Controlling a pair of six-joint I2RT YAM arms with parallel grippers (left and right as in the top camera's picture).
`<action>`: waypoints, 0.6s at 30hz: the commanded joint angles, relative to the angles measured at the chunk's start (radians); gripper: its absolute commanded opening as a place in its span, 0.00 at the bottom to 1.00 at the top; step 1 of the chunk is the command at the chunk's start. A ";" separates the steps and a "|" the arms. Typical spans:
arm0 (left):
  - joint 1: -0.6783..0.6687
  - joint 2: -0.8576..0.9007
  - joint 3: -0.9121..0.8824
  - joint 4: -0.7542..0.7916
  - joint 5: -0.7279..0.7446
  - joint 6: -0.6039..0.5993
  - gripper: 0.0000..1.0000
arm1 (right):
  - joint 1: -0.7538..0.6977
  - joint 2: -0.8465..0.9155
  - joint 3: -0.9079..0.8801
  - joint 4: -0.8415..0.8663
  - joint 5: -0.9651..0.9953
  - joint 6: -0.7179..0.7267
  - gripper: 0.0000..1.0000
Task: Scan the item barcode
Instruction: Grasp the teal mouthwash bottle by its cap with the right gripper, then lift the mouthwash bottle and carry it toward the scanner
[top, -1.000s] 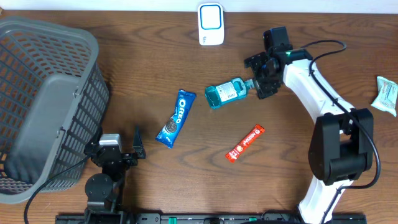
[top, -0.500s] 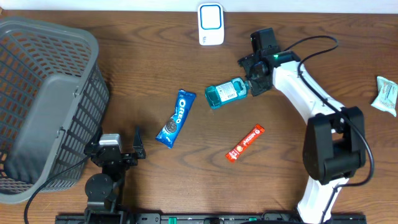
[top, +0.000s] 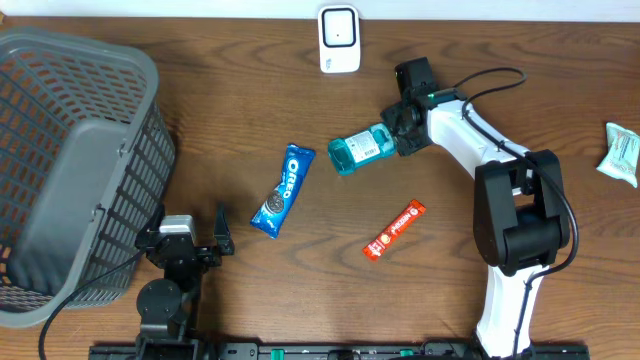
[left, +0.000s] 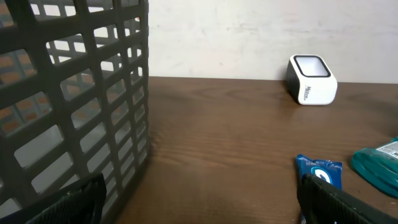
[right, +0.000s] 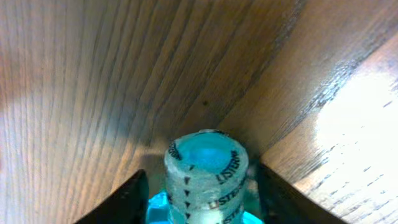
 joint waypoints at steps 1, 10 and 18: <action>-0.003 -0.001 -0.019 -0.037 -0.024 0.014 0.98 | 0.001 0.006 -0.001 0.007 0.017 -0.087 0.38; -0.003 -0.001 -0.019 -0.037 -0.024 0.013 0.98 | -0.006 -0.042 0.045 0.052 0.017 -0.433 0.23; -0.003 -0.001 -0.019 -0.037 -0.024 0.013 0.98 | -0.005 -0.182 0.060 0.039 0.008 -0.616 0.26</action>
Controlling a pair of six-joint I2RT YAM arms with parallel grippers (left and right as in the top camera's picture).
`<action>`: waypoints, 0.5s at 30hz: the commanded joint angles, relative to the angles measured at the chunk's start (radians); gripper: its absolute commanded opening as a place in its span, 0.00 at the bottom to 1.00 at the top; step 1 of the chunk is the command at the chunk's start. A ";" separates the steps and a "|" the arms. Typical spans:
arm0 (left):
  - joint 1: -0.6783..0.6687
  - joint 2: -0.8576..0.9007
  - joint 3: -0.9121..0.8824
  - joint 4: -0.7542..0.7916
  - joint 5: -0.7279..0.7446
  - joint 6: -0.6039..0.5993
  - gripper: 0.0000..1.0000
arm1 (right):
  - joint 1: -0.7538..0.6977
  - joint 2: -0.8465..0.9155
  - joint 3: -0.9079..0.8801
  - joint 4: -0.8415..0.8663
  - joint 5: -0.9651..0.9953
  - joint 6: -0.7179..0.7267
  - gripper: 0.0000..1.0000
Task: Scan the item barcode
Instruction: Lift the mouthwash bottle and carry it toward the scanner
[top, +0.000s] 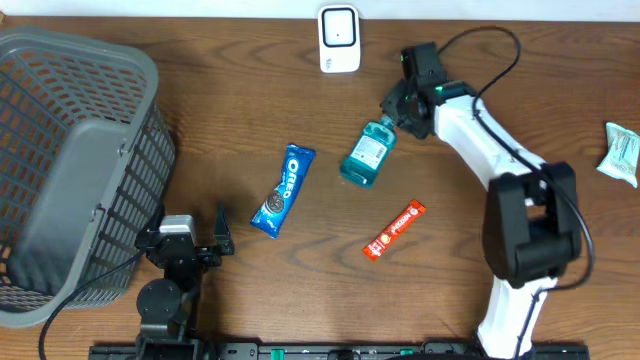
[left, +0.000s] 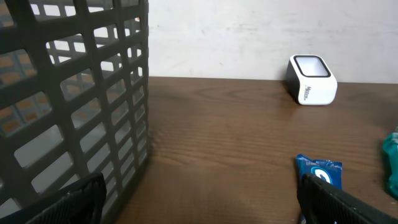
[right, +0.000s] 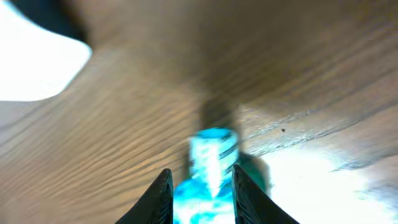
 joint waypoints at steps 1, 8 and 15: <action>-0.003 -0.001 -0.019 -0.037 -0.024 0.013 0.98 | -0.001 -0.107 0.032 -0.022 0.008 -0.142 0.26; -0.003 -0.001 -0.019 -0.037 -0.024 0.013 0.98 | 0.005 -0.104 0.031 -0.130 -0.056 -0.222 0.75; -0.003 -0.001 -0.019 -0.037 -0.024 0.013 0.98 | 0.027 -0.082 0.057 -0.335 -0.062 -0.220 0.99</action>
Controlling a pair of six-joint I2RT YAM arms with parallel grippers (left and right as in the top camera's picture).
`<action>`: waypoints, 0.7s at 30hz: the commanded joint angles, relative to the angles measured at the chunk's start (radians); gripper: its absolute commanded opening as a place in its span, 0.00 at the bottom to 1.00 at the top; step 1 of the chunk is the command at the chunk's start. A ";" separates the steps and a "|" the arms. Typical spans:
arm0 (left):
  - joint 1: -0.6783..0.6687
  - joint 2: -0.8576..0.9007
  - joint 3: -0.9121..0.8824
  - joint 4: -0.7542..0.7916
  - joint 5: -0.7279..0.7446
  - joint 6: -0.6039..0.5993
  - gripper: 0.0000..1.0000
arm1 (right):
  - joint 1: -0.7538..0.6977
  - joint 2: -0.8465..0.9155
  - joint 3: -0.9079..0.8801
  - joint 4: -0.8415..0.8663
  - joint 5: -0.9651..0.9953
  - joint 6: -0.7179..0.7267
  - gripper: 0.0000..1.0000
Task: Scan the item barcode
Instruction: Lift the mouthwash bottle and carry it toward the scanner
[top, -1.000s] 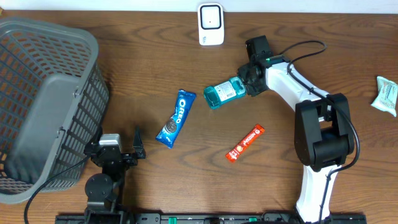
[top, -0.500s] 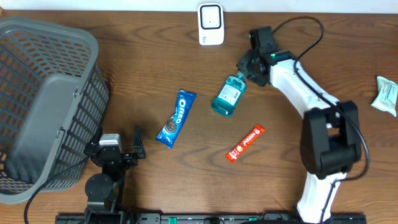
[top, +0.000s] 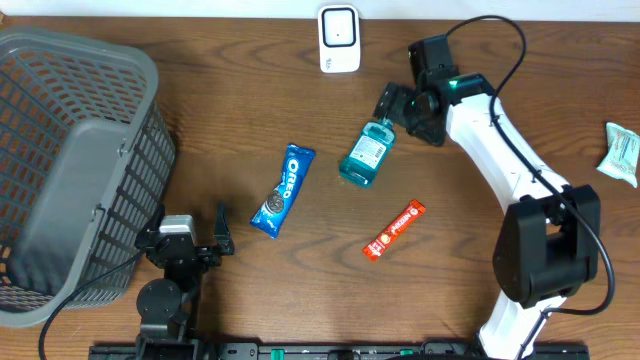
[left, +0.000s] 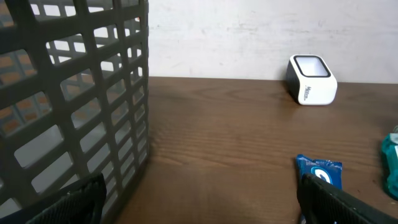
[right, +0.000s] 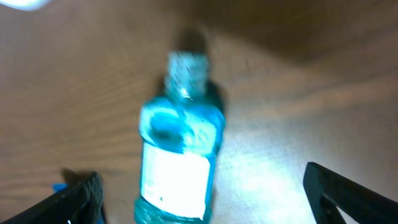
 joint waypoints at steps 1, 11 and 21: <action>-0.003 -0.001 -0.019 -0.037 -0.024 0.014 0.98 | 0.018 0.021 0.047 -0.086 -0.014 -0.018 0.99; -0.003 -0.001 -0.019 -0.037 -0.024 0.013 0.98 | 0.051 0.247 0.439 -0.388 -0.016 -0.032 0.99; -0.003 -0.001 -0.019 -0.037 -0.024 0.013 0.98 | 0.065 0.437 0.550 -0.447 -0.018 0.156 0.99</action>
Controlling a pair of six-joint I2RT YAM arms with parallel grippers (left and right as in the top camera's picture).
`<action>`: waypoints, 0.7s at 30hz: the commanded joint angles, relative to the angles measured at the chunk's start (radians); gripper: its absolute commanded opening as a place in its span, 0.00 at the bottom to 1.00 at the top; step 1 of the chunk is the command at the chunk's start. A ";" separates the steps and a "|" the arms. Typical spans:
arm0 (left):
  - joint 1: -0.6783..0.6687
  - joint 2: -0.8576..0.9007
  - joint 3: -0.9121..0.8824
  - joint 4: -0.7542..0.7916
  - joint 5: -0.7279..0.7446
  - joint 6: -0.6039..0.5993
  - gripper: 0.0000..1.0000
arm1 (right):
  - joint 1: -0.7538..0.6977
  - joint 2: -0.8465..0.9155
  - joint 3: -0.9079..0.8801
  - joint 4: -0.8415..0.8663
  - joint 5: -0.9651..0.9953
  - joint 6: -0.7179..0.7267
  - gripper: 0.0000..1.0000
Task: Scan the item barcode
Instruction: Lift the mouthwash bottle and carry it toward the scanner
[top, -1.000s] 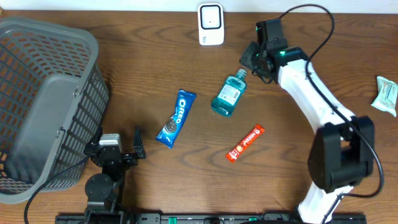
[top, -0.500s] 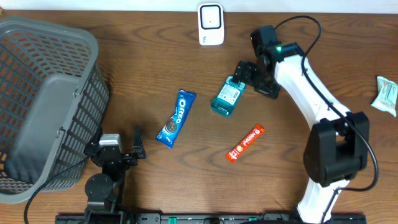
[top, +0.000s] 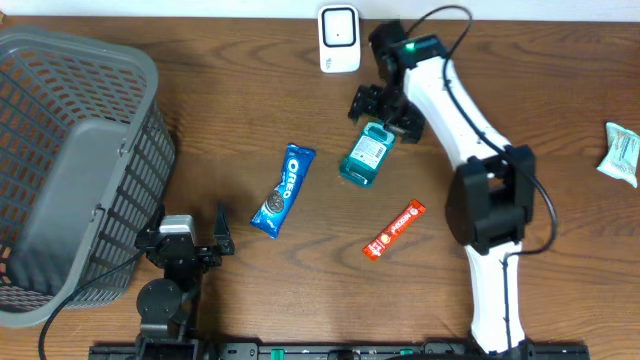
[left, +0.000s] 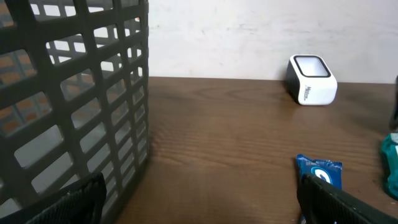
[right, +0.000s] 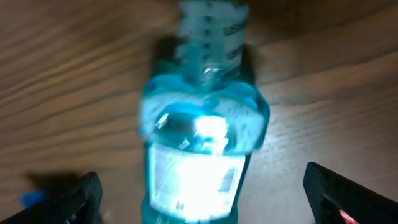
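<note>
A teal mouthwash bottle (top: 364, 155) lies on the table with its cap toward the far side and its white label (right: 196, 177) facing up. My right gripper (top: 385, 106) hangs open over the bottle's neck. In the right wrist view its fingers (right: 62, 199) stand wide on either side of the bottle (right: 199, 137) without touching it. The white scanner (top: 339, 38) stands at the far edge, just left of the right arm. My left gripper (top: 190, 243) rests open near the front edge, holding nothing.
A grey mesh basket (top: 70, 170) fills the left side. A blue Oreo pack (top: 282, 188) lies left of the bottle, and an orange bar (top: 394, 229) lies nearer the front. A pale green packet (top: 620, 152) sits at the right edge.
My right gripper, still open, has moved left from beside the bottle's cap to over its neck. The bottle now fills the right wrist view. It lies where it was.
My right gripper first held the bottle by its cap, with the bottle lying crosswise. Then the bottle lay turned, cap toward the far side, with the fingers still close on the cap. After that the gripper was open and clear of it, and now it hangs over the neck.
</note>
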 joint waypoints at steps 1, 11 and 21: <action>-0.003 -0.001 -0.019 -0.037 -0.024 0.013 0.98 | 0.002 0.039 0.019 0.005 0.003 0.093 0.99; -0.003 -0.001 -0.019 -0.037 -0.024 0.013 0.98 | -0.010 0.119 0.019 0.075 0.018 0.100 0.99; -0.003 -0.001 -0.019 -0.037 -0.024 0.014 0.98 | -0.026 0.139 0.019 0.080 0.063 0.069 0.62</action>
